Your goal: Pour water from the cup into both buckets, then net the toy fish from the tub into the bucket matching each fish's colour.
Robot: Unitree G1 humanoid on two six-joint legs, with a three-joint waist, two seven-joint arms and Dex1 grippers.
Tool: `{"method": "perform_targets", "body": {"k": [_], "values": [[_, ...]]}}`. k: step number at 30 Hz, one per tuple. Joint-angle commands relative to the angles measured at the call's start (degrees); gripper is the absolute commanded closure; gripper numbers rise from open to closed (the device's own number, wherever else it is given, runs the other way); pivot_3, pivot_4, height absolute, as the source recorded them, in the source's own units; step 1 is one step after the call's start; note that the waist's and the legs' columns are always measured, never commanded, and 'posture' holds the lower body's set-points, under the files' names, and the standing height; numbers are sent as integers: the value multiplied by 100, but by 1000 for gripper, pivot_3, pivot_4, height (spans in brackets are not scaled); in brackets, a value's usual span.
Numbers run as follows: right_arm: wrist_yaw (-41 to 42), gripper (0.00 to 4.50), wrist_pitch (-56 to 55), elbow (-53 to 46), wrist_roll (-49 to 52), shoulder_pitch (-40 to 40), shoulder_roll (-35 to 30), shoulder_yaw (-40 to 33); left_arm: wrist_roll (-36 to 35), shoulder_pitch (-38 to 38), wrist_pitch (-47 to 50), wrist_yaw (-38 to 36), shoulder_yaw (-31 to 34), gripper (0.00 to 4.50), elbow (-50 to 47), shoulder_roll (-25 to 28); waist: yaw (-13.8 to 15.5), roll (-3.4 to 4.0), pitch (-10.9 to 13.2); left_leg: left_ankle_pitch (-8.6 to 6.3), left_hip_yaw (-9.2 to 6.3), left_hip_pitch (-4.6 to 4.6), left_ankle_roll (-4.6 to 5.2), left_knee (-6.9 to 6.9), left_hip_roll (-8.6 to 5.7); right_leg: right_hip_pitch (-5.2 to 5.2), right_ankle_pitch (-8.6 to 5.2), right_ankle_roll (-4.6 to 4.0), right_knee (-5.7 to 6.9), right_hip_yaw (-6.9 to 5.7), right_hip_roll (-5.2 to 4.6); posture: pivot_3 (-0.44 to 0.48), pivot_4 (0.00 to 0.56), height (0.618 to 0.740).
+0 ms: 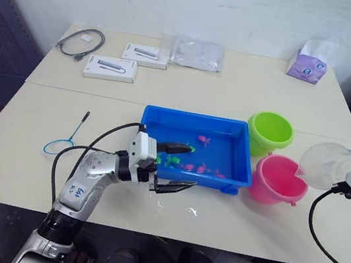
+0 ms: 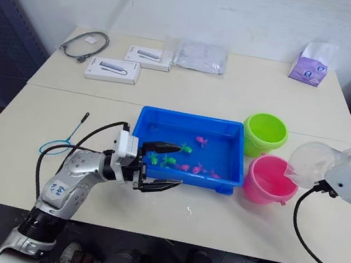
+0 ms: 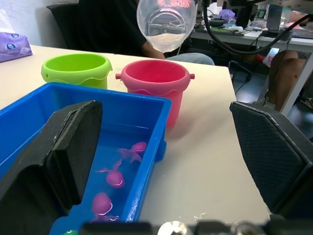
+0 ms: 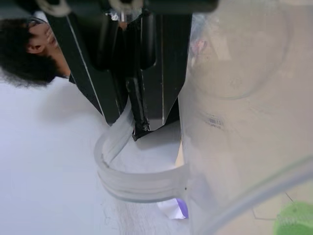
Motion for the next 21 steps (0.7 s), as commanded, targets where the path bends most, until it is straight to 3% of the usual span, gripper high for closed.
{"method": "perform_targets", "body": {"k": [1, 21], "values": [[-144, 4467, -276, -3, -318, -22, -97, -127, 16, -74, -128, 39, -14, 0, -26, -51, -1, 0, 0, 0, 0, 0, -1, 0, 0, 0, 0, 0, 0, 0, 0, 0, 150, 740], [-562, 4467, -979, 440, -1024, -272, -126, -197, 159, -111, -438, 137, -61, 0, 171, -198, -2, -2, 0, 5, 1, 0, -2, 2, -1, 0, 0, 0, 2, 0, 0, 0, 150, 740]]}}
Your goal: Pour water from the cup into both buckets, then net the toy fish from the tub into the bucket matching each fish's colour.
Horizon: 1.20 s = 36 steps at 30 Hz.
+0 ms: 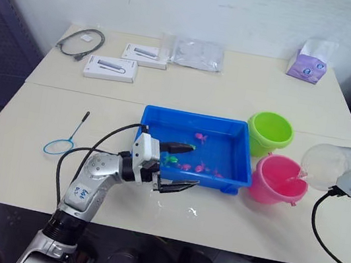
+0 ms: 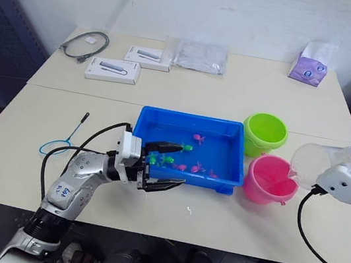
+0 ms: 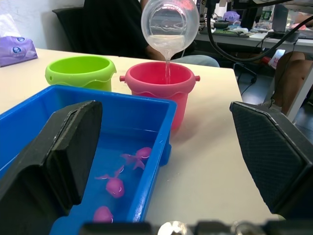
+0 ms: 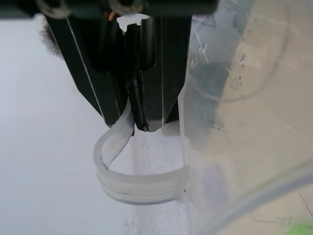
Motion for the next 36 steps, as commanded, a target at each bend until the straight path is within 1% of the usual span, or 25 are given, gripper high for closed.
{"method": "perform_targets", "body": {"k": [1, 17, 29, 32, 36], "values": [[-201, 4467, -93, -9, -80, -114, -44, -200, 36, -96, -157, 28, 8, 0, -22, -30, -1, 0, 0, 0, 0, 0, 0, 0, 0, 0, 0, 0, 0, 0, 0, 0, 150, 740], [-386, 4467, -369, 139, -191, -227, -86, -264, 94, -119, -252, 66, -11, 0, 46, -88, -5, 0, 0, 2, 0, 0, -1, 1, 0, 0, 0, 0, 2, 1, 4, 0, 150, 740], [-342, 4467, -209, 24, -22, -229, 289, -180, 94, -102, -248, 64, 29, 0, 29, -9, -5, 0, -1, 2, 0, 0, 0, 3, 0, 0, 0, 1, 3, 1, 6, 0, 150, 740], [-132, 4467, 93, -70, 451, -282, 577, -247, 83, -113, -250, 49, 56, 0, 58, 17, -4, -4, -3, 2, 0, 1, -1, 4, 1, 0, 0, 1, 4, 1, 8, 0, 150, 740], [356, 4467, 821, -361, 1574, -464, 1022, -410, 48, -135, -236, 40, 127, 0, 101, 63, -6, -3, -3, 3, 0, 0, 0, 6, 0, 0, 1, 1, 6, 1, 8, 0, 150, 740]]}}
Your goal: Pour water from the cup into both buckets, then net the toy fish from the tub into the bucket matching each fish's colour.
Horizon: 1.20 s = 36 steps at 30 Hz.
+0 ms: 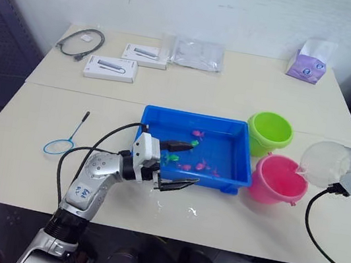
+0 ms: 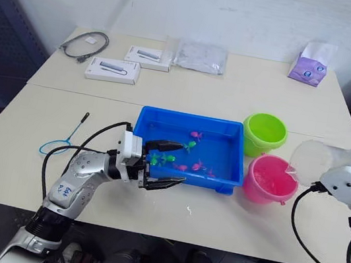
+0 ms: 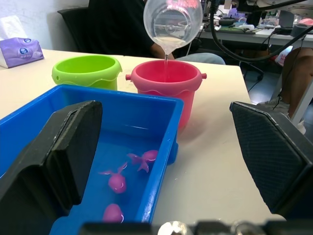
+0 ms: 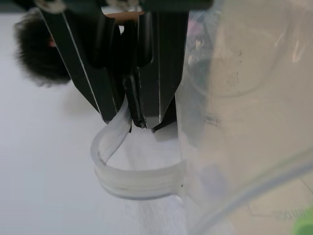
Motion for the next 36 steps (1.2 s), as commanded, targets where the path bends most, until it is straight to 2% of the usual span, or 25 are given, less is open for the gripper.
{"method": "perform_targets", "body": {"k": [1, 6, 11, 17, 23, 29, 36], "values": [[307, 4467, 683, -527, 948, -217, 257, -421, -66, -85, -86, -19, 129, 0, -94, 64, 0, 1, -1, 0, -1, 0, 0, 1, 1, 0, 0, 0, 1, 0, 0, 0, 150, 740], [484, 4467, 2245, -829, 1932, -650, 624, -661, -251, -112, 43, 97, 422, 0, -110, 92, -8, 1, -1, 0, -2, 1, 1, 3, 2, 0, 0, 0, 6, 0, -4, 0, 150, 740], [495, 4467, 2817, -273, 1886, -1483, 98, -332, -487, -145, 270, 350, 767, 0, -164, 68, -30, 3, -1, -1, 0, -1, 6, 8, -2, 0, 0, 0, 11, 1, -13, 0, 150, 740], [667, 4467, 2214, 1033, 1313, -2543, -761, 835, -456, -258, 362, 482, 857, 0, -84, 87, -81, 1, -1, 0, 0, -1, 8, 9, -3, -1, 0, 0, 11, -2, -10, 0, 150, 740], [587, 4467, 1523, 2107, 935, -3479, -1020, 1621, -387, -206, 311, 600, 873, 0, -132, 86, -104, 1, 0, 1, -1, -8, 9, 13, -4, -1, 2, 4, 11, -12, -12, 0, 150, 740], [325, 4467, 967, 2633, 358, -4001, -1117, 2233, -327, -87, 230, 681, 836, 0, -201, 93, -133, 1, 0, 1, -1, -10, 8, 14, -3, -1, 4, 7, 11, -14, -13, 0, 150, 740], [198, 4467, 389, 2872, -255, -4218, -1264, 2752, -260, -85, 156, 779, 764, 0, -182, 36, -128, 1, 0, 2, -1, -12, 6, 16, -2, -1, 5, 8, 10, -14, -14, 0, 150, 740]]}}
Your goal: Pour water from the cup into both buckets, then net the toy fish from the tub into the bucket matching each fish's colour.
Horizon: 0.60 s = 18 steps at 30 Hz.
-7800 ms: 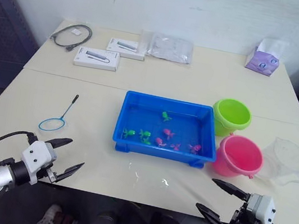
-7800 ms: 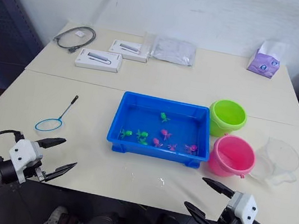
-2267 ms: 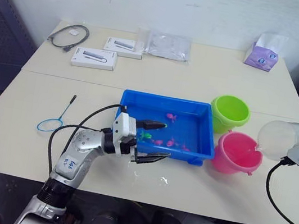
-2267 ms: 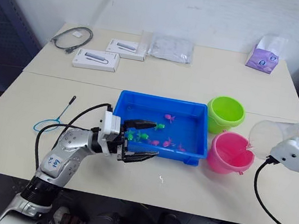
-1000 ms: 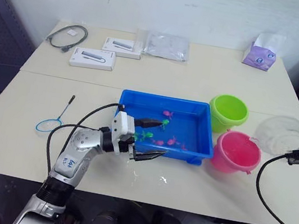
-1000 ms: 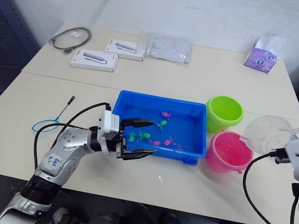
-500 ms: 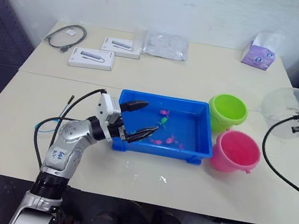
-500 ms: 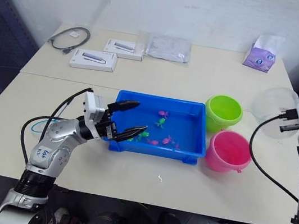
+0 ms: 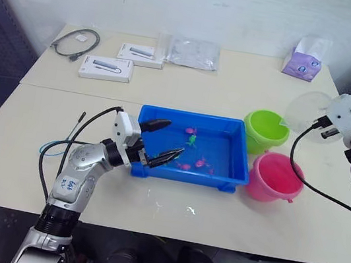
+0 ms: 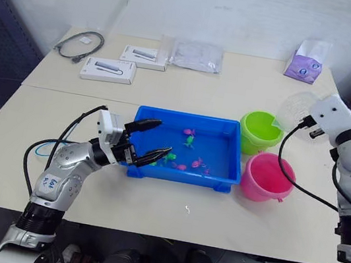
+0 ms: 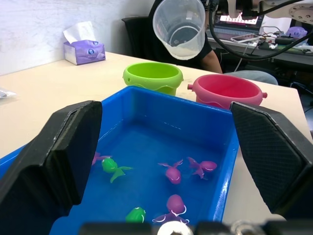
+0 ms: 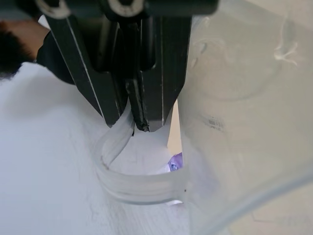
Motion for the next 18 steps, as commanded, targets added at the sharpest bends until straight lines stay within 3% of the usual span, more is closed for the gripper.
{"method": "perform_targets", "body": {"k": [1, 10, 18], "values": [[-198, 4467, -450, -20, -394, -187, -292, 107, 67, -13, -139, 28, -41, 0, -194, -7, 6, 0, 0, 0, 0, -1, 0, 0, 0, 0, 0, 0, 0, -1, 0, 0, 150, 740], [-826, 4467, -589, 345, -1326, -497, -393, 481, 263, -60, -279, -15, -126, 0, -192, 46, -4, 0, 0, 1, 0, -1, -1, 0, 1, 0, 0, 0, -3, 0, 0, 0, 150, 740], [-1129, 4467, -992, 678, -1428, -728, -309, 611, 294, -117, -309, 36, -128, 0, -177, -6, -7, 0, 0, 1, 0, -3, -2, 1, 1, 0, 0, 0, -2, -2, -4, 0, 150, 740]]}}
